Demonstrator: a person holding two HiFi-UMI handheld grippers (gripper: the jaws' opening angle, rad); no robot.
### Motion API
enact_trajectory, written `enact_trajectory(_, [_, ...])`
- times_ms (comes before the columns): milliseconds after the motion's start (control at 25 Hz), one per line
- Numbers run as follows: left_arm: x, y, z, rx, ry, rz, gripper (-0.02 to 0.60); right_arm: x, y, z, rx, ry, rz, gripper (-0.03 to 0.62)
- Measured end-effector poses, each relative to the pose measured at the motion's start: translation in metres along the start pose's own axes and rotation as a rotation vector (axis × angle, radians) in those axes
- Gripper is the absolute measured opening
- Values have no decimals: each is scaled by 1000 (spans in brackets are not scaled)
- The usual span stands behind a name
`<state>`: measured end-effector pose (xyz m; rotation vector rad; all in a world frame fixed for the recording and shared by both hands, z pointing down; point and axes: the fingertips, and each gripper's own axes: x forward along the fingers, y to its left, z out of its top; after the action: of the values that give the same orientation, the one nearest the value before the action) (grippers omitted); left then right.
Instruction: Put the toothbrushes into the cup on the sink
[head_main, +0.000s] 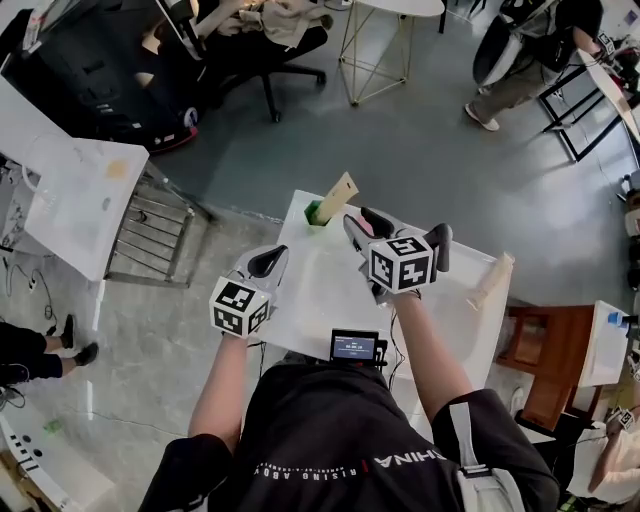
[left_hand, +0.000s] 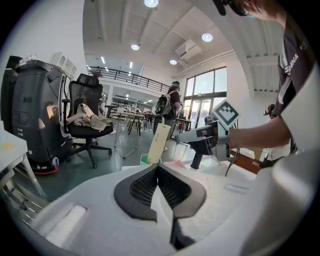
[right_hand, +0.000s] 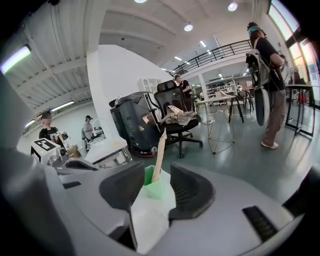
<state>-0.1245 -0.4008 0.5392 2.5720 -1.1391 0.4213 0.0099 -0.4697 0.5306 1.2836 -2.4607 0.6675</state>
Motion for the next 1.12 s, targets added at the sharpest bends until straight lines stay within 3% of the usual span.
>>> enact_trajectory(280, [1,-24,0,21,-2,-45,11,-38,26,-9,-59,-40,40,14])
enact_trajectory(720, [9,-57,-1,51,-1,-114,11,-77,48,-31,-103,-41,27,8])
enact_trajectory(1120, [16,-63,-4,60,11,-117,11,-78,49,-35,-108,-35,32,8])
